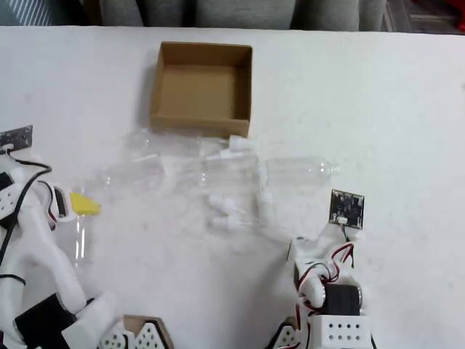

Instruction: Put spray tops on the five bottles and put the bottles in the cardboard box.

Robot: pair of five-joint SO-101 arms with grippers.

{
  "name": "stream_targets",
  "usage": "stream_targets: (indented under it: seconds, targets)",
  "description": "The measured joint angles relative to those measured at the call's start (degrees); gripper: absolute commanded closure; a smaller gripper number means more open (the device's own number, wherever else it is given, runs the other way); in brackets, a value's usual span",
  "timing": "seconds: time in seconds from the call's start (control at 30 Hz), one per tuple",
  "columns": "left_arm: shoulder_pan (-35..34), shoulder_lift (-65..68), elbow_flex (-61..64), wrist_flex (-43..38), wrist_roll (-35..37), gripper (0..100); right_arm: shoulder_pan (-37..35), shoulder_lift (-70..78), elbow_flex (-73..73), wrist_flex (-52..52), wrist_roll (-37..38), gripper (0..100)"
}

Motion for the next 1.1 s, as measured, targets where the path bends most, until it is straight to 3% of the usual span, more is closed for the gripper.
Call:
stream_targets:
  seconds: [0.37, 0.63, 0.8, 0.93, 1.1]
  targets:
    - [0.09, 0.00, 0.26, 0.00, 2.37, 64, 0.00, 0.00, 0.00, 0.00, 0.00, 98.3]
    - [0.09, 0.00, -2.02, -0.53, -8.53, 64, 0.00, 0.00, 0.00, 0.00, 0.00, 98.3]
    - [1.93, 0.00, -2.64, -0.62, -9.32, 65, 0.00, 0.00, 0.00, 0.00, 0.00, 98.3]
    - [5.71, 0.18, -2.90, -0.62, -9.32, 72, 0.00, 0.00, 0.00, 0.00, 0.00, 98.3]
    - [8.00, 6.77, -8.00, -0.62, -9.32, 70, 0.00, 0.00, 0.00, 0.00, 0.00, 98.3]
